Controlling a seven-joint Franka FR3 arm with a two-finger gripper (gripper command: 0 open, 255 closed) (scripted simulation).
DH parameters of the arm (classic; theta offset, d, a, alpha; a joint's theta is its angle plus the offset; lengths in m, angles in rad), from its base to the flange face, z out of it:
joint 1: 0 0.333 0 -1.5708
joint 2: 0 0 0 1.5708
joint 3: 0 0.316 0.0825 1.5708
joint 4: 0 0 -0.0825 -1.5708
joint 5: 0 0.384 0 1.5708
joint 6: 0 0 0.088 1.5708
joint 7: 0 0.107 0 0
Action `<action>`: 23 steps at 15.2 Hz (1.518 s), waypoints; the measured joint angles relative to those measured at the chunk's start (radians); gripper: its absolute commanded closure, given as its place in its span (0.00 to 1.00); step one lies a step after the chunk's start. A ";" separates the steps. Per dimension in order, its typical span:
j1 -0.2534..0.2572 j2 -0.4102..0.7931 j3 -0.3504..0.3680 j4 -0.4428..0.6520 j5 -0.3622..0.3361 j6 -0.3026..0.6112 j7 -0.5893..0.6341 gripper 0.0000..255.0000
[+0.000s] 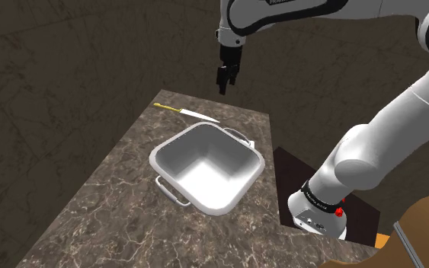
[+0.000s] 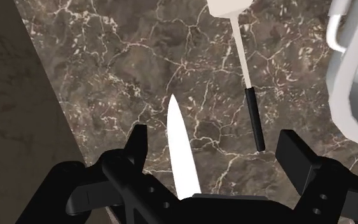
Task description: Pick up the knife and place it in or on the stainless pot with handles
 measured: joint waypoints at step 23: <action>0.085 0.815 0.047 0.720 -0.160 0.083 -0.243 0.00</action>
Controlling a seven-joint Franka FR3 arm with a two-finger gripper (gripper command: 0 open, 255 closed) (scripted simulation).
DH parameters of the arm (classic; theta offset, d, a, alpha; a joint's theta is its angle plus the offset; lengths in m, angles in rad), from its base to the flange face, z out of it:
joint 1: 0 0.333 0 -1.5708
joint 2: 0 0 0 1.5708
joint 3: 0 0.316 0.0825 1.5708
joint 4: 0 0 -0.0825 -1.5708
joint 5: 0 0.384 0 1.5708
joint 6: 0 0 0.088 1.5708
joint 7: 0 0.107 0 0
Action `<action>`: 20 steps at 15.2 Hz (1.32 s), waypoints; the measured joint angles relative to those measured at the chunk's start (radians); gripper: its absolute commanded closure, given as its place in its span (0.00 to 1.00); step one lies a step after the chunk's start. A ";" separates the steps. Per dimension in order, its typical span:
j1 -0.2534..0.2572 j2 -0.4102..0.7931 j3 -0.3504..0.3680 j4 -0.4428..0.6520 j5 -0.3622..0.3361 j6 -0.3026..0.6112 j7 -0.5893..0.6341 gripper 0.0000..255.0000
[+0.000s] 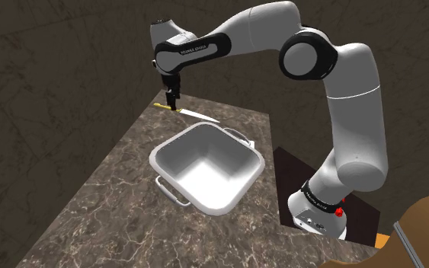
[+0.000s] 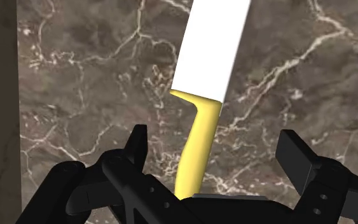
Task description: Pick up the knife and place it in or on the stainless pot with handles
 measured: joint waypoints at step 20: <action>-0.004 0.025 -0.003 -0.036 -0.006 0.062 0.003 1.00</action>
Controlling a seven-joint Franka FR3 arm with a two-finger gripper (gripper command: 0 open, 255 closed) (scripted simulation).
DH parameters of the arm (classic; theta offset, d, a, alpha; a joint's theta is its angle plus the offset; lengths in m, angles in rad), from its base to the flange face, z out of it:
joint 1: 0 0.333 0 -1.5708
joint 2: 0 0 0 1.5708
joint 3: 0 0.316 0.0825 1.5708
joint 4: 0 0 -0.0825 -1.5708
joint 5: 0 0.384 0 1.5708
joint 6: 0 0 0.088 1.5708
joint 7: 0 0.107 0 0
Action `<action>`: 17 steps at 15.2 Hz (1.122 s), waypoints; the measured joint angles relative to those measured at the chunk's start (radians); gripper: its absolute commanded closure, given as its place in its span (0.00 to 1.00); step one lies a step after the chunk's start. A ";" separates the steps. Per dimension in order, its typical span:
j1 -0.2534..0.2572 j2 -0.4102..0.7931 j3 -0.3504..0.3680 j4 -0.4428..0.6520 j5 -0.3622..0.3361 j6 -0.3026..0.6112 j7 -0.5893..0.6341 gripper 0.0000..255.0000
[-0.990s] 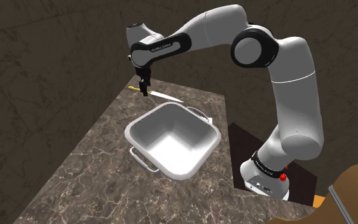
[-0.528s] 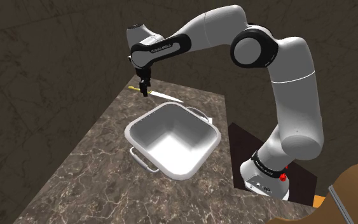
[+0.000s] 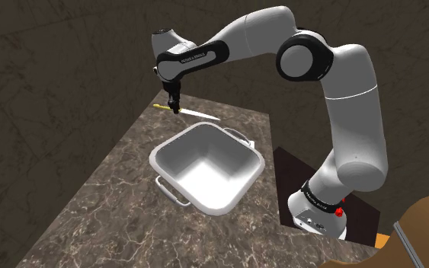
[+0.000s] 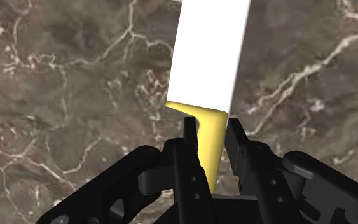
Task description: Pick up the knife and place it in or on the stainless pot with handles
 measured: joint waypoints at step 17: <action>0.001 -0.063 0.005 0.088 0.012 -0.149 -0.024 1.00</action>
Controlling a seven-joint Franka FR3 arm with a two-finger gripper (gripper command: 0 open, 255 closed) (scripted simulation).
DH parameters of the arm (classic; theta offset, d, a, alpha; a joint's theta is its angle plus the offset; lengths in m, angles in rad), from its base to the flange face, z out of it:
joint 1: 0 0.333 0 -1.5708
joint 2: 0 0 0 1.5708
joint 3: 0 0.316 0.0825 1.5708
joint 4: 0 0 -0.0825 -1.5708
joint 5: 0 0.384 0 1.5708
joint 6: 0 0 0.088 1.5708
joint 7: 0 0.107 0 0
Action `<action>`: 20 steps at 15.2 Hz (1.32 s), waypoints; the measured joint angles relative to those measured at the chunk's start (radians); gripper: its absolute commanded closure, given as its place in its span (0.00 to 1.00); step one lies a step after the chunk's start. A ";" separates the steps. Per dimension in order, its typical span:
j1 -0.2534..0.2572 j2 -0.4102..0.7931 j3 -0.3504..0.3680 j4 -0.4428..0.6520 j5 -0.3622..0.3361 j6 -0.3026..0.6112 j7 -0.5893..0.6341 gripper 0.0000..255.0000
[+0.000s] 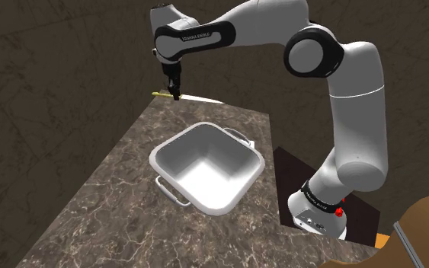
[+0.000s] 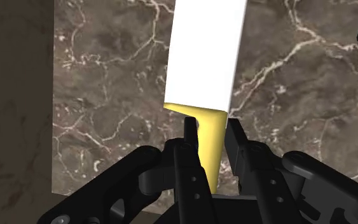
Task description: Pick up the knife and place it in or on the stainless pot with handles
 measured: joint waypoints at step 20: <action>0.009 -0.030 0.002 0.217 0.009 -0.244 -0.035 1.00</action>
